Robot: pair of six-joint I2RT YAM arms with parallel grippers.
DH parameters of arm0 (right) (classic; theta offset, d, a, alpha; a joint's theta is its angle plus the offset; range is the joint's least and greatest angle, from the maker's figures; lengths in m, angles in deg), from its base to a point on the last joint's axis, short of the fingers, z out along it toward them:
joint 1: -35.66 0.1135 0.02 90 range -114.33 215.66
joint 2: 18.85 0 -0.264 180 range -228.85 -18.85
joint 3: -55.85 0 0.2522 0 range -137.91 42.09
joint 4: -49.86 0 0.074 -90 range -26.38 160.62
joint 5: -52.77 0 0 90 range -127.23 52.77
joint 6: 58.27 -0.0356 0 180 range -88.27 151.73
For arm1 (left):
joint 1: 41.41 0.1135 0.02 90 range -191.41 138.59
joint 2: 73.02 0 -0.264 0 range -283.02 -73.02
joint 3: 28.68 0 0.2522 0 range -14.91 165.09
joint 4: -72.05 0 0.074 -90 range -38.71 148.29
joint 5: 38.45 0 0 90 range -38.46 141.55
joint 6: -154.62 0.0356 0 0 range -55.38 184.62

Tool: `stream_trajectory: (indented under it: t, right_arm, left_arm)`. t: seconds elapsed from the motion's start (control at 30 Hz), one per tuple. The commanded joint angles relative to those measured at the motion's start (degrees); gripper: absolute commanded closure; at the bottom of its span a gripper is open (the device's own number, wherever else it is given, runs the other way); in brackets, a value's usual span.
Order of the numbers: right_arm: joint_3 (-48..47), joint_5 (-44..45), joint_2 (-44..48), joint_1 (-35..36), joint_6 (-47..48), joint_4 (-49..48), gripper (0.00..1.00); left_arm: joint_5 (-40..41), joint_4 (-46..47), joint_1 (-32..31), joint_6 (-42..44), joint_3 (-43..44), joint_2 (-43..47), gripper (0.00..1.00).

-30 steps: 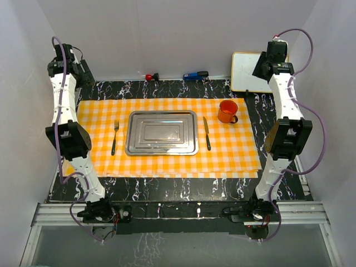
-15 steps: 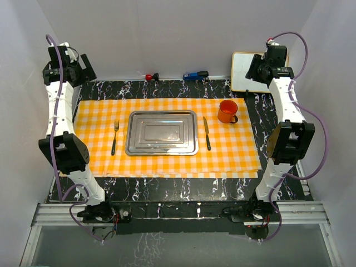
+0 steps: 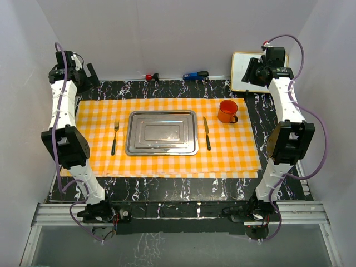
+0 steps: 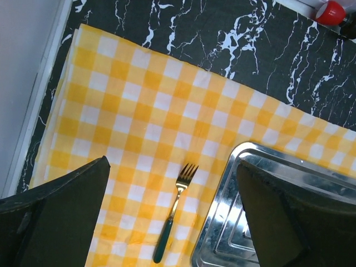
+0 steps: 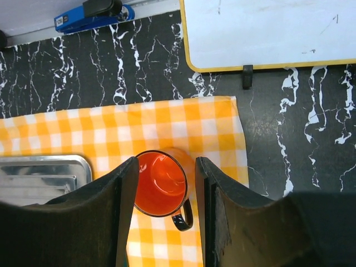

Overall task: Set the dinner table for one person
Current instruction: Reset both arms

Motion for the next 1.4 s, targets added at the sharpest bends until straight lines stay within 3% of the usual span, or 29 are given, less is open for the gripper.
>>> stream_trajectory:
  t: [0.0, 0.03, 0.07, 0.1, 0.23, 0.47, 0.93, 1.1, 1.2, 1.37]
  right_arm:
    - [0.05, 0.48, 2.81, 0.09, 1.01, -0.78, 0.51]
    - [-0.36, -0.54, 2.65, 0.11, 1.24, -0.39, 0.39]
    - [-0.86, -1.78, 2.29, 0.13, 1.59, 0.12, 0.11]
    - [-1.25, -2.69, 1.99, 0.14, 1.57, 0.49, 0.03]
    - [-1.27, -3.31, 1.77, 0.14, 0.67, -0.44, 0.02]
    - [-0.56, -0.65, 2.68, 0.11, 0.83, -1.99, 0.02]
    - [4.75, -2.07, 5.35, 0.11, 3.29, -6.4, 0.02]
    - [7.44, -1.2, 6.93, 0.13, 3.74, -7.91, 0.02]
    - [12.45, 0.1, 10.9, 0.13, 4.17, -10.68, 0.02]
    - [32.34, 4.33, 26.27, 0.14, 3.65, -24.33, 0.02]
  left_arm:
    - [-2.54, -1.32, 0.05, -0.67, 1.2, 1.02, 0.01]
    - [-2.63, -0.9, 0.05, -1.1, 0.65, 1.35, 0.01]
    - [-2.32, -0.47, 0.03, -1.27, 0.15, 1.58, 0.01]
    - [-1.84, -0.49, 0.05, -1.57, -0.1, 1.69, 0.01]
    - [0.51, 0.48, 0.07, -2.44, -1.06, 2.82, 0.01]
    - [0.48, 9.48, 0.05, 0.12, -10.94, 9.75, 0.01]
    - [-0.2, 11.34, 0.05, 0.63, -13.74, 10.62, 0.01]
    - [-4.57, 14.85, 0.06, 1.64, -17.59, 13.22, 0.01]
    - [-4.6, 18.71, 0.06, 0.56, -23.21, 16.87, 0.01]
    - [-3.12, 29.89, 0.03, -2.96, -38.74, 28.33, 0.01]
